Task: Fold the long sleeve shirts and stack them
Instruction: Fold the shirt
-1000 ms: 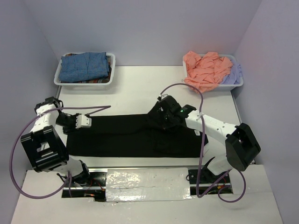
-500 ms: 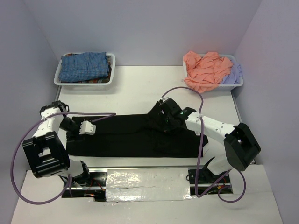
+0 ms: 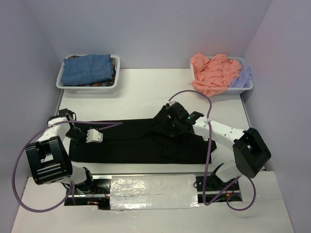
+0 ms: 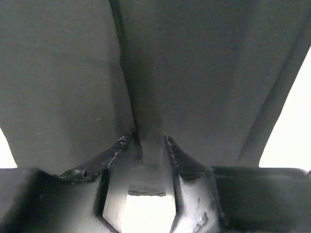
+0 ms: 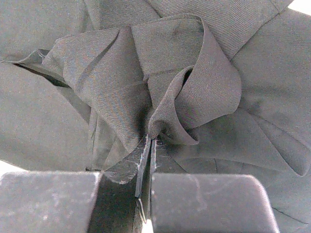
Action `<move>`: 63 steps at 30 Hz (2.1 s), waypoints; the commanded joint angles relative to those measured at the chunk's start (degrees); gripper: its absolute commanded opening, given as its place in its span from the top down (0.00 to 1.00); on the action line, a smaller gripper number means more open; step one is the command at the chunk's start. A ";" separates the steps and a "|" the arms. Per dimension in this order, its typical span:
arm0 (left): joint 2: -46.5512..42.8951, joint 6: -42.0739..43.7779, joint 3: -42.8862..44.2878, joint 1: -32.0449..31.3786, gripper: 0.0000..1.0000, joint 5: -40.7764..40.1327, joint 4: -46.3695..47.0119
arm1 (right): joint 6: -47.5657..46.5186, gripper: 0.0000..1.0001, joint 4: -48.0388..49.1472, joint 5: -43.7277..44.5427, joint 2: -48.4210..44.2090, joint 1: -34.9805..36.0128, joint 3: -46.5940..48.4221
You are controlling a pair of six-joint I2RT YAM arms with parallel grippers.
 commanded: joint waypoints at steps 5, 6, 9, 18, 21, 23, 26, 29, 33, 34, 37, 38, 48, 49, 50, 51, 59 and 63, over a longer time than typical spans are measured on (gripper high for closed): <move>0.41 -5.41 0.36 -0.32 0.91 0.26 3.21 | 0.27 1.00 1.16 1.00 0.30 0.35 0.40; 0.41 -5.50 1.23 -0.32 0.94 0.35 2.95 | 0.18 1.00 0.73 1.18 0.38 0.27 0.49; 0.59 -6.64 2.47 -0.23 1.00 0.35 2.68 | -0.08 1.00 0.11 2.06 0.47 0.27 1.10; 2.17 -19.12 10.19 -0.32 1.00 3.17 12.43 | -4.47 1.00 -3.67 5.22 4.51 -1.84 12.77; 4.36 -11.60 14.68 -0.32 1.00 4.48 -0.57 | -6.23 1.00 -5.08 5.31 6.09 -2.98 16.56; 4.28 -1.83 13.04 -0.32 0.82 3.96 -7.31 | -6.76 1.00 -4.91 5.14 6.19 -3.16 16.31; 1.21 -1.37 5.67 -0.49 0.55 2.73 -4.37 | -6.23 1.00 -3.50 3.39 5.40 -3.34 14.56; 1.64 -7.85 3.45 -0.76 0.55 1.41 2.22 | -5.01 1.00 -2.80 0.92 4.34 -3.16 10.88; 1.99 -12.09 6.24 -0.85 0.56 4.39 3.83 | -4.56 1.00 -1.65 -0.84 1.36 -2.55 6.12; 2.17 -12.96 7.04 -0.76 0.54 7.01 2.78 | -4.56 1.00 -1.48 -2.58 1.00 -2.46 5.33; 3.13 -15.68 10.99 -1.02 0.51 11.41 1.89 | -4.56 0.93 -0.95 -6.36 0.65 -0.88 2.69; 3.40 -16.39 12.74 -1.37 0.51 12.12 1.54 | -4.65 0.91 -1.04 -6.64 0.65 -0.18 1.64; 4.37 -17.19 16.62 -2.96 0.46 18.10 -3.21 | -8.34 0.29 -2.36 -14.25 -5.67 -3.06 5.31; 4.37 -17.63 16.71 -3.04 0.46 18.46 -3.21 | -8.25 0.29 -1.83 -16.64 -5.77 -7.16 6.54; 4.37 -17.80 16.89 -3.04 0.46 18.72 -3.21 | -8.17 0.29 -0.87 -18.49 -5.42 -8.77 9.25; 4.28 -18.07 17.06 -3.13 0.45 19.25 -3.21 | -7.47 0.33 -0.60 -19.99 -4.81 -10.18 10.58; 3.58 -20.44 18.03 -3.13 0.45 20.57 -4.09 | -4.39 0.74 -9.55 -6.31 17.22 -16.87 27.89; 3.40 -20.97 17.42 -3.13 0.44 20.74 -4.44 | -4.47 0.51 -13.60 3.72 27.35 -17.05 35.02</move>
